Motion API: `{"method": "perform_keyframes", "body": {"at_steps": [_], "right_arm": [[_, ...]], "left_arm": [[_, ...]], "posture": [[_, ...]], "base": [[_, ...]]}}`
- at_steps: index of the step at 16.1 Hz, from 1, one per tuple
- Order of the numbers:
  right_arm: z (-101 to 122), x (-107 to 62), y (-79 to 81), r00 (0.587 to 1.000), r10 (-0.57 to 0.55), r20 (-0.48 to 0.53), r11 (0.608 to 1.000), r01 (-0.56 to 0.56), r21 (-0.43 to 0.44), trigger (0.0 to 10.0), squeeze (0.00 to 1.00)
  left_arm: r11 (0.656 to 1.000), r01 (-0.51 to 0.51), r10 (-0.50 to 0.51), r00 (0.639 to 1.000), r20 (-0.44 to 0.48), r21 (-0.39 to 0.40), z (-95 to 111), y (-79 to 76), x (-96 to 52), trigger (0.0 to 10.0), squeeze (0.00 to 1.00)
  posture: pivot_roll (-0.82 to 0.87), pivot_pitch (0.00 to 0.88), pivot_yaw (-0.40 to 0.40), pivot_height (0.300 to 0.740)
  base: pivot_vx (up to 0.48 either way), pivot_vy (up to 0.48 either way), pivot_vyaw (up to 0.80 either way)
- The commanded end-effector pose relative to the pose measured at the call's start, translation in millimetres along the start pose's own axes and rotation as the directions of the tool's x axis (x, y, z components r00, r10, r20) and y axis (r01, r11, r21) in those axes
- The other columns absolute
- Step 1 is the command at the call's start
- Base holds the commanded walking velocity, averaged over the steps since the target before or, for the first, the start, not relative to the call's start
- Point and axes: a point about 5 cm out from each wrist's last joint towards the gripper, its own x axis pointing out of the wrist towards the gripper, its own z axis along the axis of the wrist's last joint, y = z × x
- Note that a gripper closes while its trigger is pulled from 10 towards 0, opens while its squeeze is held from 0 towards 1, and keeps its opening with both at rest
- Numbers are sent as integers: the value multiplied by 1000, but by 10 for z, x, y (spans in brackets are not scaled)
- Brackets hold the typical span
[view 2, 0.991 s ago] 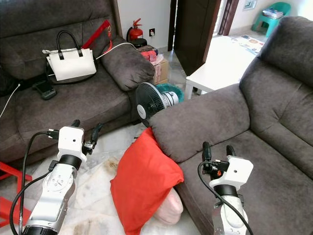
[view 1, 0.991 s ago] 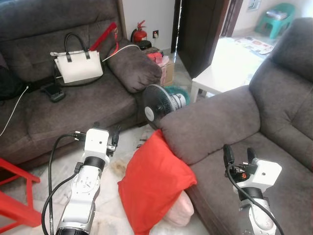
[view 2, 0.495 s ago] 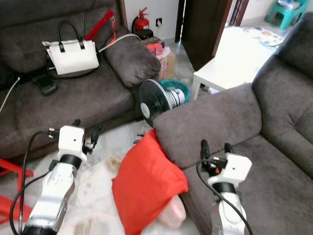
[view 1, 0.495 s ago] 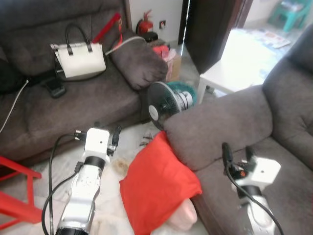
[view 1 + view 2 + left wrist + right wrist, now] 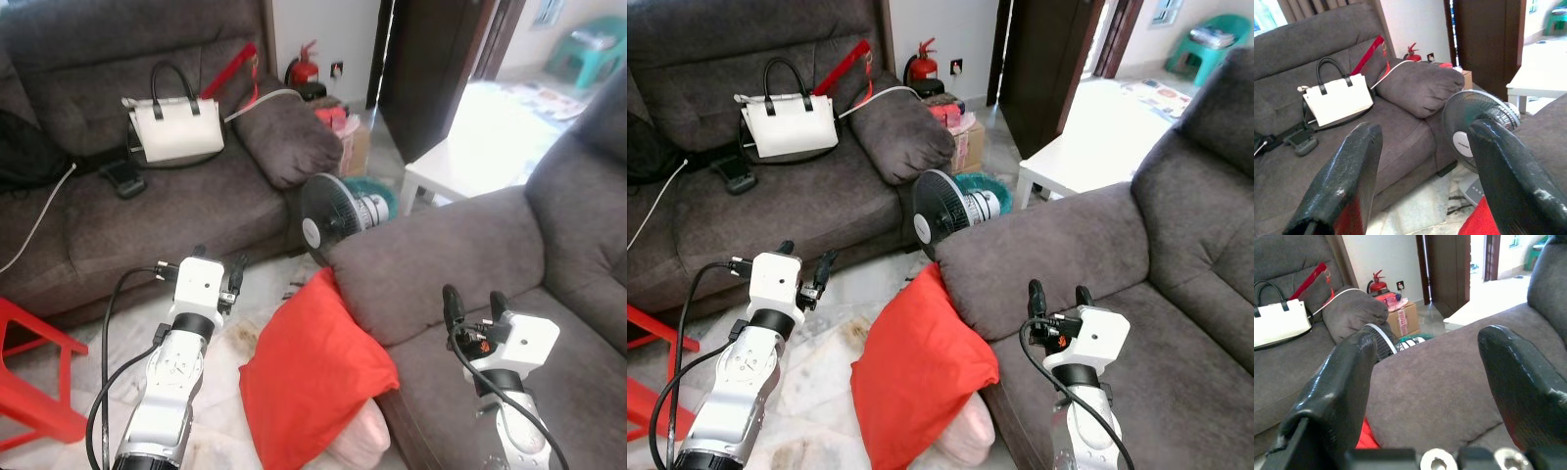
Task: Move the pillow to the sofa from floor
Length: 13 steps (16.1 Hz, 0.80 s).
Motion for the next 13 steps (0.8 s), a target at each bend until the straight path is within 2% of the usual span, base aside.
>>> {"method": "perform_keyframes", "body": {"at_steps": [1,13], "right_arm": [[3,1,-28,1000,-9,-6,1000,9,2,10000,0],[7,-7,0,1000,3,6,1000,-3,0,10000,0]], "left_arm": [[1000,10,-10,1000,-19,0,-32,-4,-11,10000,0],[1000,9,-9,1000,-11,3,-28,-11,-20,10000,0]], "posture": [[79,46,-7,740],[82,50,-4,740]], "base": [[0,0,0],[0,0,0]]}}
